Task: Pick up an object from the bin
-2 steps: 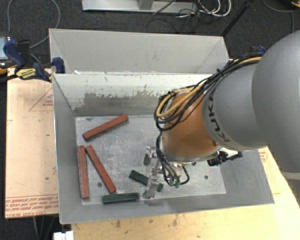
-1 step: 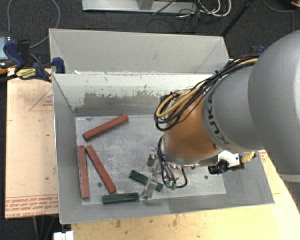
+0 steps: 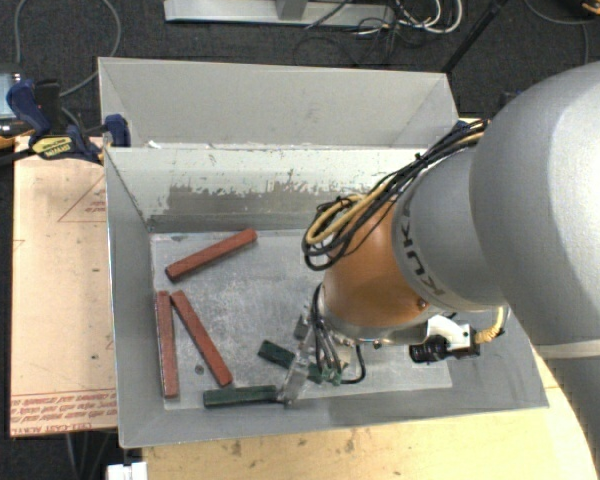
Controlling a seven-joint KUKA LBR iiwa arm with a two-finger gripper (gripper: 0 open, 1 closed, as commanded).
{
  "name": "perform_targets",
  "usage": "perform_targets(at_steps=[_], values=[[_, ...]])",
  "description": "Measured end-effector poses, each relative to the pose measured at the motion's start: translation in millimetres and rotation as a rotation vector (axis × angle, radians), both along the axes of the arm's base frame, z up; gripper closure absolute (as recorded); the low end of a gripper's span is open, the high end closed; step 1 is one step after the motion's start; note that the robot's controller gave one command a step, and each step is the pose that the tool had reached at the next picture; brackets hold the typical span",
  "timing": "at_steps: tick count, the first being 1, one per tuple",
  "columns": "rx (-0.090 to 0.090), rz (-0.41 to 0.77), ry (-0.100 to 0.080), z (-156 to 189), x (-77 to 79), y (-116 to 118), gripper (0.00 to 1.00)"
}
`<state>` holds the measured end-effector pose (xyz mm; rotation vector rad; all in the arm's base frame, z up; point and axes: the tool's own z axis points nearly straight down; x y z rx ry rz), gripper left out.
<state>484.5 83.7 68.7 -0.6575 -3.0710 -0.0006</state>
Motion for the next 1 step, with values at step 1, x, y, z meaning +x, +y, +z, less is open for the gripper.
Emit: perform_targets(at_steps=[1], values=[[0.000,0.000,-0.001,0.0,0.4,0.3,0.00]])
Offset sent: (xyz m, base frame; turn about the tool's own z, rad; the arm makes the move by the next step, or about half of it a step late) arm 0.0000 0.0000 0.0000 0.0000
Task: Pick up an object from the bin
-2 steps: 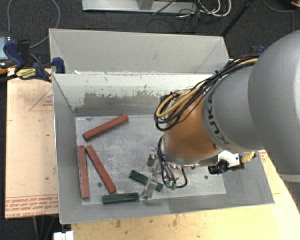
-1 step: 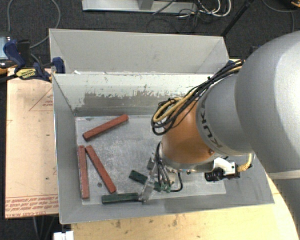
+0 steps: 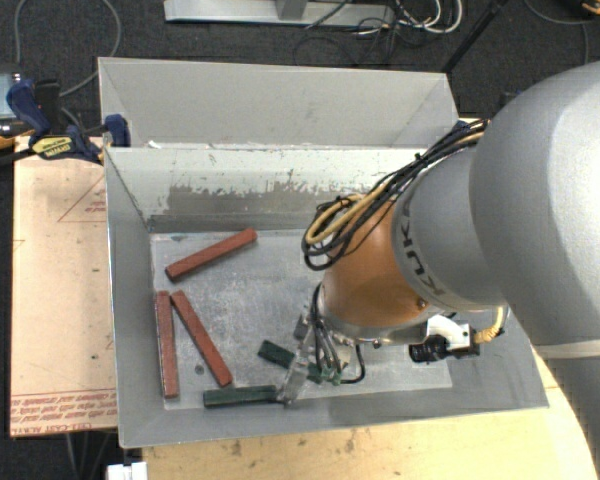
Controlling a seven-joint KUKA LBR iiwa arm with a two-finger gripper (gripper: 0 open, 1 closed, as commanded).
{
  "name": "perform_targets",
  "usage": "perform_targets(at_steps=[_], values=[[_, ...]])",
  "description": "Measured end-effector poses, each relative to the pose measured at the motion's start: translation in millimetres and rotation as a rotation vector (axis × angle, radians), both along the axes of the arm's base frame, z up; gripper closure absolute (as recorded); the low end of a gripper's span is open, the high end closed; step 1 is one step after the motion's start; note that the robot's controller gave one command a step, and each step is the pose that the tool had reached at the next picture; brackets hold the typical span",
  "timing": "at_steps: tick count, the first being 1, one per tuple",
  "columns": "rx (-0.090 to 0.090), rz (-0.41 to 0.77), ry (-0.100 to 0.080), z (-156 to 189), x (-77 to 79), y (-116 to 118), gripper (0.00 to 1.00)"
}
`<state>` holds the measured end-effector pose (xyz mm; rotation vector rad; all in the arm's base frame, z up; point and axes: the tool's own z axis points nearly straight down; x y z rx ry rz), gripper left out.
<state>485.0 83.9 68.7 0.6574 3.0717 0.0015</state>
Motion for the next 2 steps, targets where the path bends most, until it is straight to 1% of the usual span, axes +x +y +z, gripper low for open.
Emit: perform_targets(at_steps=[1,2], values=[[0.001,0.000,-0.002,0.9,0.4,0.1,1.00],[0.001,0.002,-0.007,95.5,2.0,0.6,1.00]])
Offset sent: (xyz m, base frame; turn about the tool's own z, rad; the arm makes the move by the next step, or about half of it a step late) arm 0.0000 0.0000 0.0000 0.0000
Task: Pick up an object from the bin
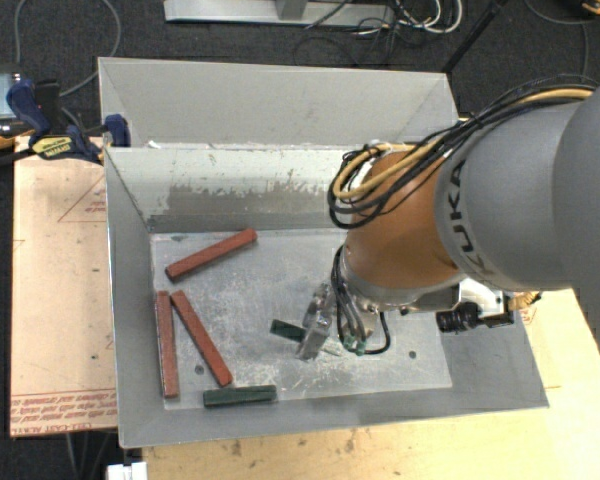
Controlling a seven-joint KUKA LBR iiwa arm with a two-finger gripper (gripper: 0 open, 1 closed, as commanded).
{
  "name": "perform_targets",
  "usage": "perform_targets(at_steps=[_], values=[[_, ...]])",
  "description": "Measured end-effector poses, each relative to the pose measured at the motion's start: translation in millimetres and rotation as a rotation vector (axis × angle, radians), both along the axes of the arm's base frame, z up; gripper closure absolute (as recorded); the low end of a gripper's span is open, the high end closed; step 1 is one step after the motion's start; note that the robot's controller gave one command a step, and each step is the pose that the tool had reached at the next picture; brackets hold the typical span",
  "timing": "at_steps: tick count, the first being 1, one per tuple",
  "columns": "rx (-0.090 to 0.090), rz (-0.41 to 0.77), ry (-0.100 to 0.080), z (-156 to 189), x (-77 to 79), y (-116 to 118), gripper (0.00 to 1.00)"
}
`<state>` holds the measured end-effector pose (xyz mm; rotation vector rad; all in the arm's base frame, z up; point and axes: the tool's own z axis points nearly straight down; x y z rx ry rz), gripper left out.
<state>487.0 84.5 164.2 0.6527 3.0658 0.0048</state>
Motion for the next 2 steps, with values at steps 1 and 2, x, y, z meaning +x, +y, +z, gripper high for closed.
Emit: perform_targets(at_steps=[1,2], values=[[-0.001,0.002,0.005,7.5,0.6,0.1,1.00],[-0.001,0.003,0.005,17.2,1.4,0.6,1.00]])
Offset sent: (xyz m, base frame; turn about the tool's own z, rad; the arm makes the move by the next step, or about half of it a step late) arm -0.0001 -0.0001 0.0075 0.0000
